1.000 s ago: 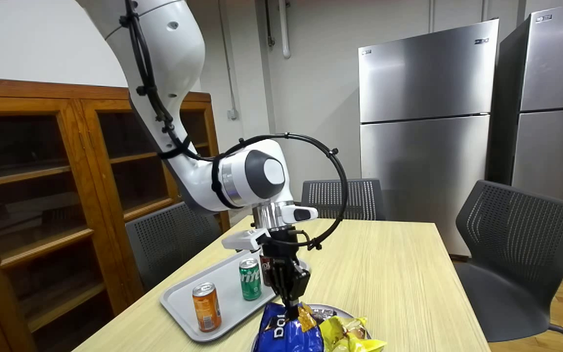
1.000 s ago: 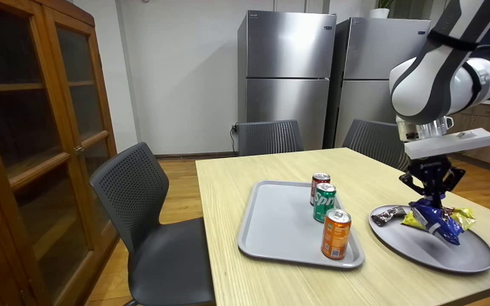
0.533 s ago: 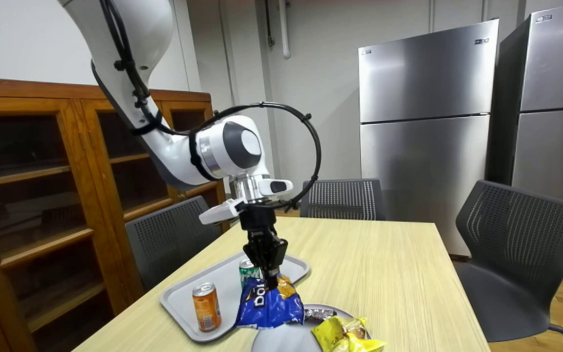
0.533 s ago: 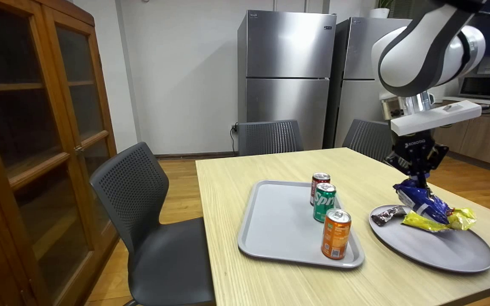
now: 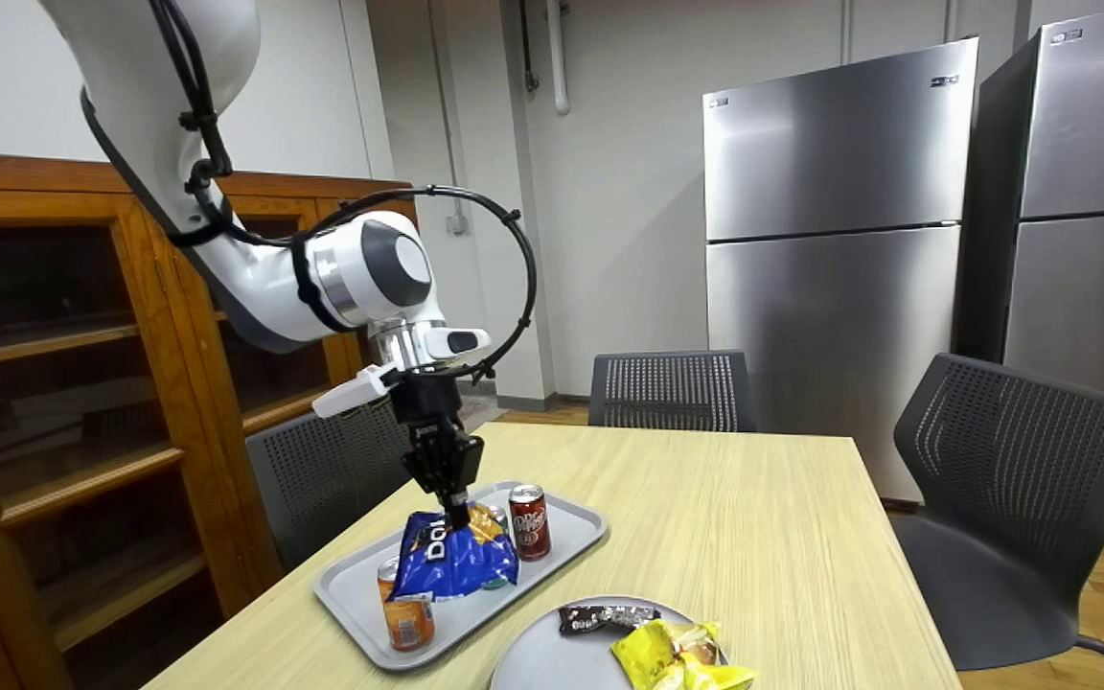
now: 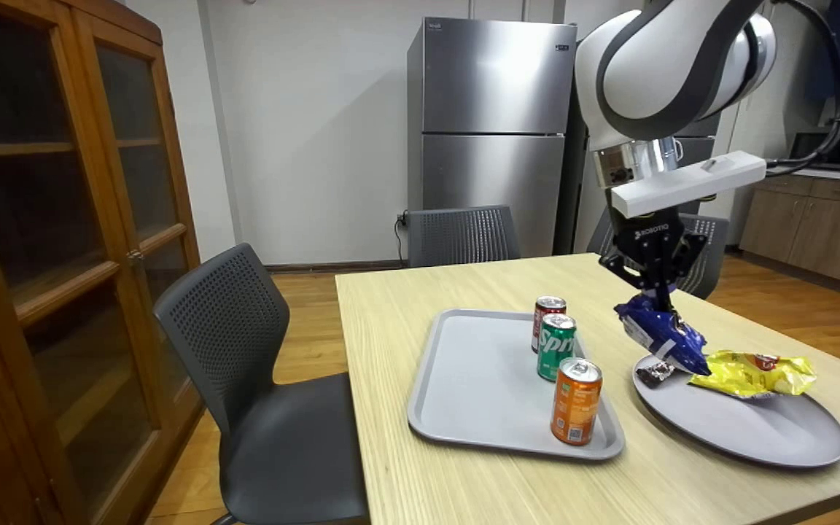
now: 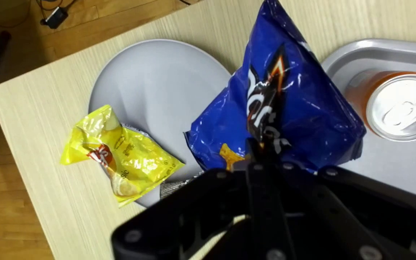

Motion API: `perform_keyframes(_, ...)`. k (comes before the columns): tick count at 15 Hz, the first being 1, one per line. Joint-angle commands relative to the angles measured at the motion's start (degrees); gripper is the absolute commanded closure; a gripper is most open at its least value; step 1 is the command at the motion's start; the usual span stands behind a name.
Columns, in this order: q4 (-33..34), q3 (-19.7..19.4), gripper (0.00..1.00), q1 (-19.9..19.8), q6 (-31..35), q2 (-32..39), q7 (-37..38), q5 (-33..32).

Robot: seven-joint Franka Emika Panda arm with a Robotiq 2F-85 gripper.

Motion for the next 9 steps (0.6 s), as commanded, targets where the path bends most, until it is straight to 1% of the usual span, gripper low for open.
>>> perform_keyframes(1,-0.7,4.0,1.00,1.8,-2.3,-2.7,2.9,-0.1)
perform_keyframes(7,-0.1,9.0,1.00,4.8,-4.1,-4.4,3.7,-0.5)
perform_keyframes(9,-0.4,10.2,1.00,5.4,-3.4,-4.7,3.2,0.1)
